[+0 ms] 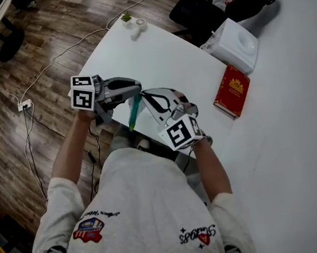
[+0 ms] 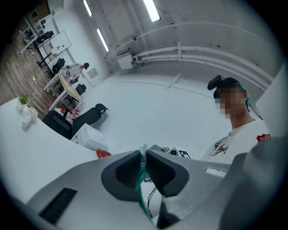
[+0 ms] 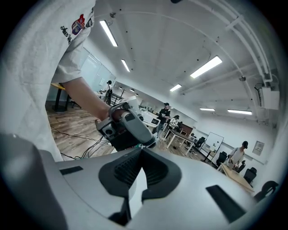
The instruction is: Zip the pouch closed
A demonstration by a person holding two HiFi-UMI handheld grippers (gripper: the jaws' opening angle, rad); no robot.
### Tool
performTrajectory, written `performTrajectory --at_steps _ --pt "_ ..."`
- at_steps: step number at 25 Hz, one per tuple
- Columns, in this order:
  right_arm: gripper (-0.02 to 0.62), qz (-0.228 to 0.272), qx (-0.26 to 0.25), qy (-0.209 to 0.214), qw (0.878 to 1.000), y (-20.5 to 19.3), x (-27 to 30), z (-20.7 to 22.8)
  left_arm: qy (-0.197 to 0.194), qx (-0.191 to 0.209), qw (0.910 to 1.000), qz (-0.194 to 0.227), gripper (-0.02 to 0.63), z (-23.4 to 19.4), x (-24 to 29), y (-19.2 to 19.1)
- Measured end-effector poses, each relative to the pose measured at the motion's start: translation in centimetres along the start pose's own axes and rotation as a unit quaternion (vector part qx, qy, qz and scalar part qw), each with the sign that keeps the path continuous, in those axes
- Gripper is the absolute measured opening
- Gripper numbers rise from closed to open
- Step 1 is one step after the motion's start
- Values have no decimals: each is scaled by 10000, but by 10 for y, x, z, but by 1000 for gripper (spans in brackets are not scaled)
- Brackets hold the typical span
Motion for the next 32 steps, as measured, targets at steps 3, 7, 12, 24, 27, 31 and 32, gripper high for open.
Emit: performTrajectory --at_steps 3,7,12,24,27,31,32 --pt "5 4 48 76 10000 1 -1 -1 -11 64 10000 31 32 1 0 0" --pt "4 19 71 163 9998 -1 -3 -2 -41 150 9999 -24 32 1 2 -2" --pt "3 -113 -26 214 9997 -1 -3 -2 -106 80 9999 37 32 0 1 -2" --pt "3 -194 -161 209 9995 0 -4 -2 -198 -115 9993 310 32 0 1 1" --pt "3 -199 -203 204 9994 -1 -6 -2 -198 -219 9986 448 31 -2 1 3" --pt "3 -211 -244 187 9993 0 -6 0 -186 -313 9976 581 29 -4 1 5" --pt "3 -213 -250 177 9993 0 -6 -1 -169 -288 9978 578 29 -4 1 5"
Point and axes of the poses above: the fingertips, and each gripper's own axes: x forward along the fingers, z to its right, y out of its top, the point moved 1 cm from there along -x, backward along the fingers, and after that the axes turned 13 degrees about y, right-handed, at the moved point
